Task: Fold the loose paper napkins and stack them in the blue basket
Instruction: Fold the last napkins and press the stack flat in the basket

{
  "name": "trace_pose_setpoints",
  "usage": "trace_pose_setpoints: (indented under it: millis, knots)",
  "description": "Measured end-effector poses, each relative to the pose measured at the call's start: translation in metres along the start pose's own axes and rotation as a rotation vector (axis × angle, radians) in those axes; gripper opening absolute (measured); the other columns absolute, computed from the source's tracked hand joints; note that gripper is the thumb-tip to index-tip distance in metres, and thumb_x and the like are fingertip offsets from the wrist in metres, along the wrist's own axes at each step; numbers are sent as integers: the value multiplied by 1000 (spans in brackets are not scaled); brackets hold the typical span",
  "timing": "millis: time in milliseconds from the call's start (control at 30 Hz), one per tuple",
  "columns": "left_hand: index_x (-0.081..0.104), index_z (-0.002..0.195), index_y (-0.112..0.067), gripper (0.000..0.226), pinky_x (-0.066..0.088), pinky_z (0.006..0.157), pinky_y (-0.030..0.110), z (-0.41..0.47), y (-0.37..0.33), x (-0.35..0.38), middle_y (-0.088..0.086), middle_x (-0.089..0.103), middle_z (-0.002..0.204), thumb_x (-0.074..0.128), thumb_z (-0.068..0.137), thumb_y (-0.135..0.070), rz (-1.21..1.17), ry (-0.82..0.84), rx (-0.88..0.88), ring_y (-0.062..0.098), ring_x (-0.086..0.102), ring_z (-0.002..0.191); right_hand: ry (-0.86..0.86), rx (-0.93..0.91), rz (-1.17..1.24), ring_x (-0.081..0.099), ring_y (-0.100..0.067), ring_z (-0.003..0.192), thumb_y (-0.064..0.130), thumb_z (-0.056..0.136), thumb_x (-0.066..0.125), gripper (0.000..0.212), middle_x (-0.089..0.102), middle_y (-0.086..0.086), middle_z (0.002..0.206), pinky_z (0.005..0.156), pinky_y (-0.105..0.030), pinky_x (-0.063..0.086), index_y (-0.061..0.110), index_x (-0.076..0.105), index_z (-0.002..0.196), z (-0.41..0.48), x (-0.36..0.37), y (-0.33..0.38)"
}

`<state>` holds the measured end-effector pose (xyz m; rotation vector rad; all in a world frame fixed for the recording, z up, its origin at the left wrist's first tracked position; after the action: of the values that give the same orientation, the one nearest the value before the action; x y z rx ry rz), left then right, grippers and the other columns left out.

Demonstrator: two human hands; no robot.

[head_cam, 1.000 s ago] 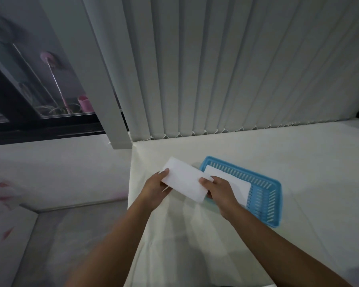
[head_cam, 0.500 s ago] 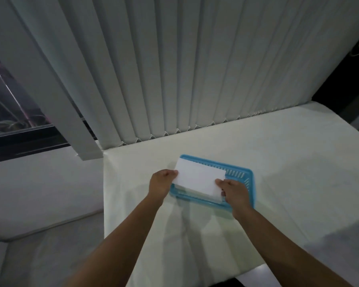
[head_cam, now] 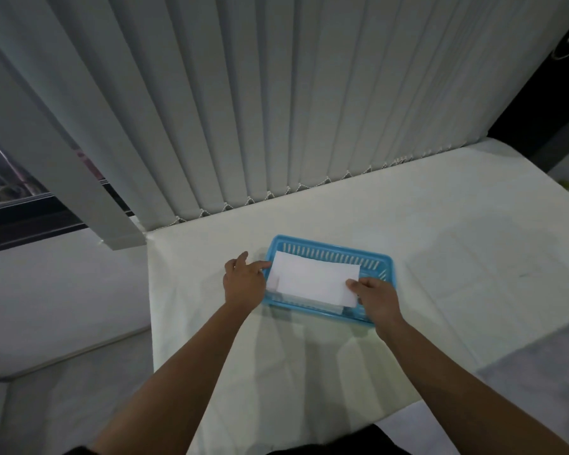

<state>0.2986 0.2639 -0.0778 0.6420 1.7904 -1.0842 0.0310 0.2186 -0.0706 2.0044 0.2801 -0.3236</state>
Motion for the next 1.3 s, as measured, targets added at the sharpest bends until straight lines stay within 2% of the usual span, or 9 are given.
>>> trace_pose_setpoints:
  millis: [100, 233, 300, 400, 567, 767, 833, 933, 1300]
  knots:
    - [57, 128, -39, 43, 29, 110, 39, -1, -2, 2, 5, 22, 158, 37, 97, -17, 133, 2, 53, 29, 22, 139, 13, 3, 15, 49, -12, 52, 20, 82, 72, 24, 59, 0, 60, 53, -24, 40, 16, 63, 60, 2, 4, 2]
    - [55, 130, -39, 42, 22, 114, 40, -1, -4, 3, 7, 15, 160, 36, 98, -19, 175, 15, 48, 29, 17, 142, 17, -4, 35, 51, -12, 54, 20, 82, 72, 20, 61, -1, 63, 53, -20, 43, 14, 66, 64, 3, 10, 3]
    - [55, 130, -39, 42, 20, 115, 41, -1, -4, 4, 7, 14, 160, 35, 98, -19, 167, 21, 42, 29, 16, 143, 25, -2, 40, 55, -17, 62, 20, 82, 72, 18, 64, -6, 70, 64, -27, 46, 10, 68, 69, 3, 13, 4]
    - [55, 130, -38, 43, 18, 116, 41, 0, -4, 5, 7, 13, 161, 35, 98, -19, 154, 26, 38, 29, 14, 143, 30, -1, 45, 55, -19, 66, 19, 83, 72, 18, 64, -7, 72, 69, -32, 45, 8, 67, 69, 2, 16, 4]
    - [55, 130, -39, 43, 17, 116, 42, 1, -2, 6, 8, 12, 161, 35, 97, -18, 162, 29, 42, 30, 14, 144, 38, 8, 49, 51, -21, 68, 19, 82, 72, 31, 59, -12, 73, 68, -32, 41, -11, 64, 79, 3, 20, 4]
    - [54, 130, -40, 43, 17, 116, 41, 0, -2, 7, 8, 13, 161, 34, 98, -19, 158, 29, 44, 30, 14, 143, 27, -25, -32, 56, -20, 67, 22, 80, 73, 21, 64, -5, 70, 68, -32, 42, 8, 66, 67, 6, 20, 7]
    - [55, 130, -40, 44, 17, 115, 41, 0, -1, 8, 8, 14, 160, 33, 98, -19, 142, 27, 46, 29, 15, 142, 16, -43, -90, 59, -19, 73, 25, 80, 74, 17, 64, 0, 74, 73, -33, 45, 13, 64, 73, 6, 19, 7]
    - [55, 129, -40, 44, 19, 114, 41, 1, 2, 9, 8, 16, 160, 33, 98, -18, 136, 17, 65, 30, 16, 141, -16, -65, -144, 61, -20, 83, 27, 80, 74, 19, 63, 0, 86, 84, -39, 49, 12, 65, 89, 5, 16, 9]
    - [59, 125, -40, 47, 22, 113, 42, 5, 10, 14, 8, 20, 159, 33, 95, -14, 72, 2, 75, 31, 19, 140, -23, -89, -173, 61, -21, 85, 24, 82, 72, 22, 65, -2, 91, 86, -39, 49, 6, 68, 95, 2, 17, 14]
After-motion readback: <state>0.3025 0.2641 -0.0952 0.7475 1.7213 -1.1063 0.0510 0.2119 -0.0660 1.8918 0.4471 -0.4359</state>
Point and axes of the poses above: each hand's wrist, its own z-axis towards the middle knuckle, its own x-axis out of the palm, y = z × x, the point moved 4 cm from there along z, towards the middle knuckle
